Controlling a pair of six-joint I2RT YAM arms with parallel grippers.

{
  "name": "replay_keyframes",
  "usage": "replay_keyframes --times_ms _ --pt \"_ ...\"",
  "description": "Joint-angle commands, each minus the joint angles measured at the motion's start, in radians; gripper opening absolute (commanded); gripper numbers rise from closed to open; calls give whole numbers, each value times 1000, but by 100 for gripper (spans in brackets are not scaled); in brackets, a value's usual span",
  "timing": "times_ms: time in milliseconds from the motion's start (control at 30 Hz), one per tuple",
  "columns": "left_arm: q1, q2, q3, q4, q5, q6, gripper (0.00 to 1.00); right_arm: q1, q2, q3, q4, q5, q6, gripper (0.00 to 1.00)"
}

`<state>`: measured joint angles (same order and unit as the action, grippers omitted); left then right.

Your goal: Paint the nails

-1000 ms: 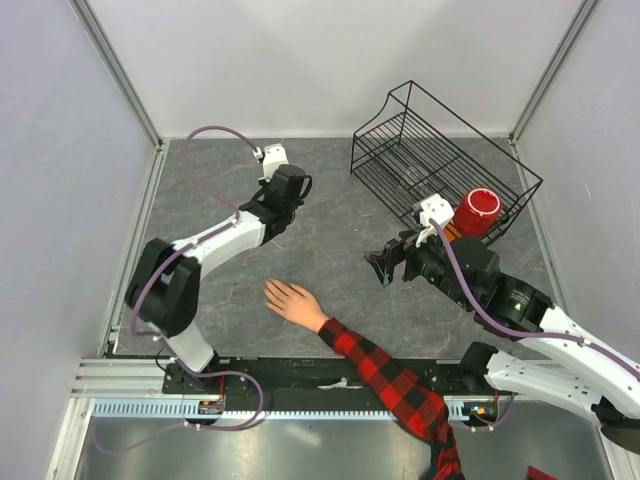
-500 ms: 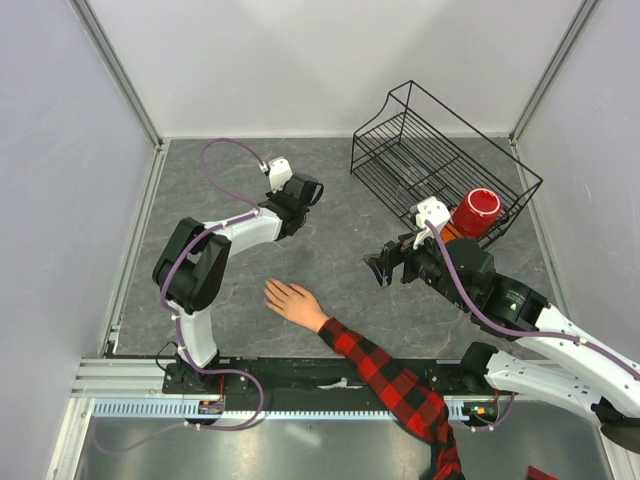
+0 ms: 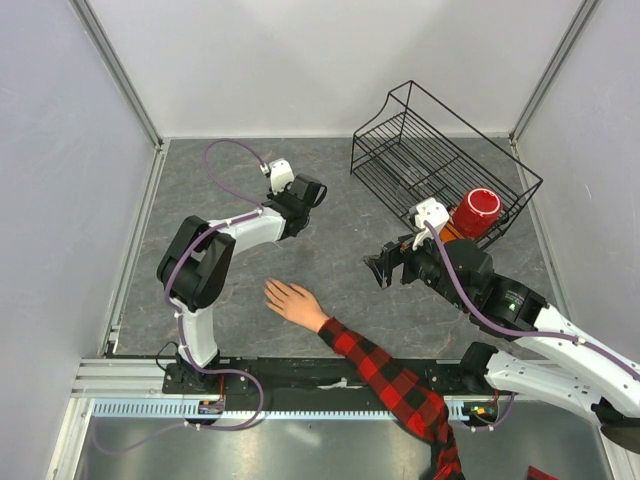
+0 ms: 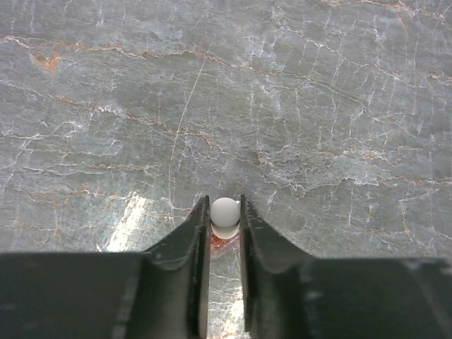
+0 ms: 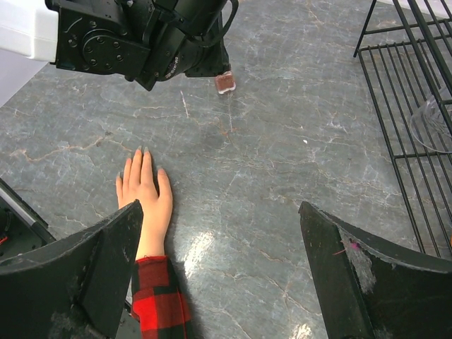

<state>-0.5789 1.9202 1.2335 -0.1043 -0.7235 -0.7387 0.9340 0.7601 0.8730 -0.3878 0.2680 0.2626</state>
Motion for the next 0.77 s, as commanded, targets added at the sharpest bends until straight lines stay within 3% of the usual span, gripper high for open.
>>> replay_keyframes --times_ms 0,67,300,467,633,700,733 --pt "-7 0 35 -17 -36 -28 33 3 -7 -5 15 4 15 98" --pt "-9 -3 50 -37 -25 -22 44 3 -4 -3 15 4 18 98" --pt "-9 -75 49 -67 19 -22 64 3 7 32 3 34 52 98" --pt "-9 -242 47 -153 90 -24 75 3 56 151 -127 198 96 98" --pt "-1 -534 122 -261 355 70 79 3 64 423 -339 310 118 98" --pt "-1 -628 209 -311 526 141 89 3 58 538 -347 267 67 98" --pt "-1 -704 245 -316 606 175 99 3 68 599 -365 284 72 98"
